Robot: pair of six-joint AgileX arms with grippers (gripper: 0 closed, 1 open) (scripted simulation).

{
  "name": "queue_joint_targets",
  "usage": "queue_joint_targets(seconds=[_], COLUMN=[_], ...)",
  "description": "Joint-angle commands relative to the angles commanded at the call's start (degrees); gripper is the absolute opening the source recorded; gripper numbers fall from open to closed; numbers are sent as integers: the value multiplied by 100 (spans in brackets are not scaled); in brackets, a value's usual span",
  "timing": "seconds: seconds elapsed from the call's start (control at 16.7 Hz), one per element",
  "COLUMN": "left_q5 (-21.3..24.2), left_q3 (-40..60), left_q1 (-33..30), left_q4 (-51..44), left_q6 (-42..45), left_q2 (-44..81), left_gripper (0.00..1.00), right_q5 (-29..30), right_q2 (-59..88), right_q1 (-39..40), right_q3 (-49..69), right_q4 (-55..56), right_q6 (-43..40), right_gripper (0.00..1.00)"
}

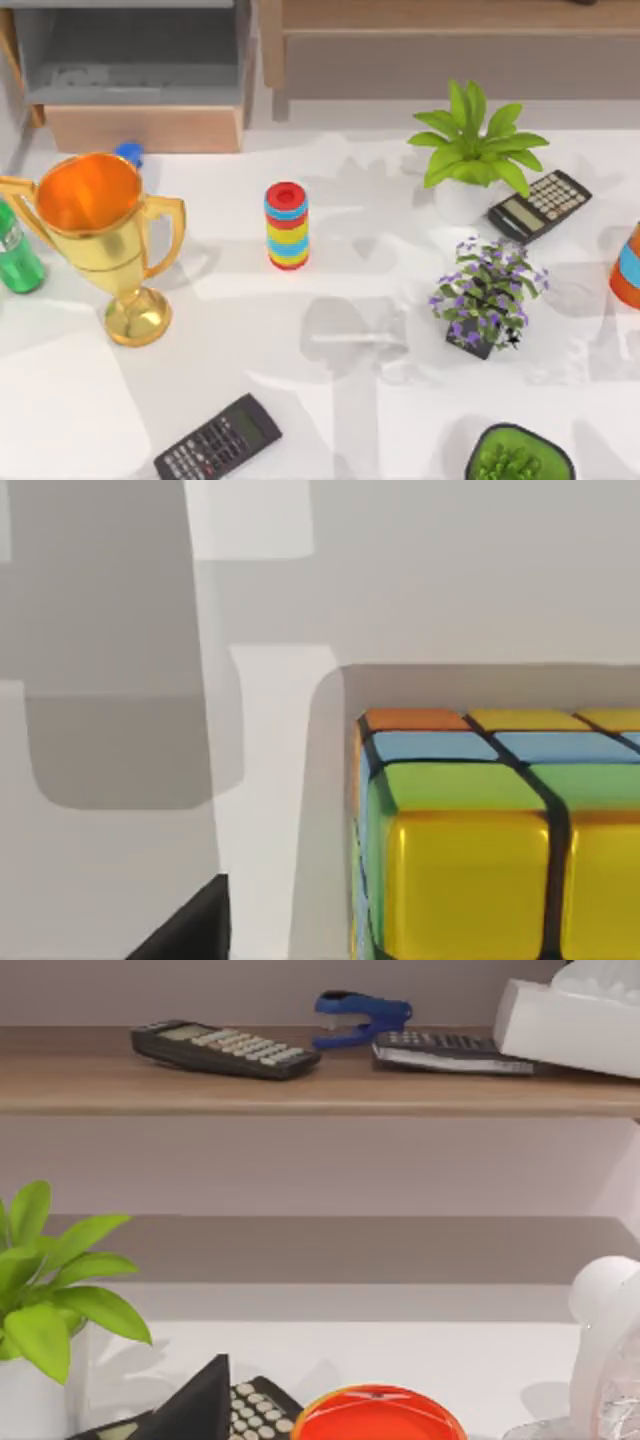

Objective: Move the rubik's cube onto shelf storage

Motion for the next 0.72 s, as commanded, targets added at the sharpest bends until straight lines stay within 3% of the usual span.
queue_joint_targets(seconds=[0.12, 0.72], left_q5=[0, 0], left_q3=[0, 0], left_q1=[0, 0], left_q4=[0, 0], left_q6=[0, 0], left_q2=[0, 0], left_gripper=[100, 25], right_q5=[0, 0], right_q2=[0, 0], right_q1=[0, 0], right_q3=[0, 0], right_q4=[0, 0], right_q6=[0, 0], right_gripper=[100, 100])
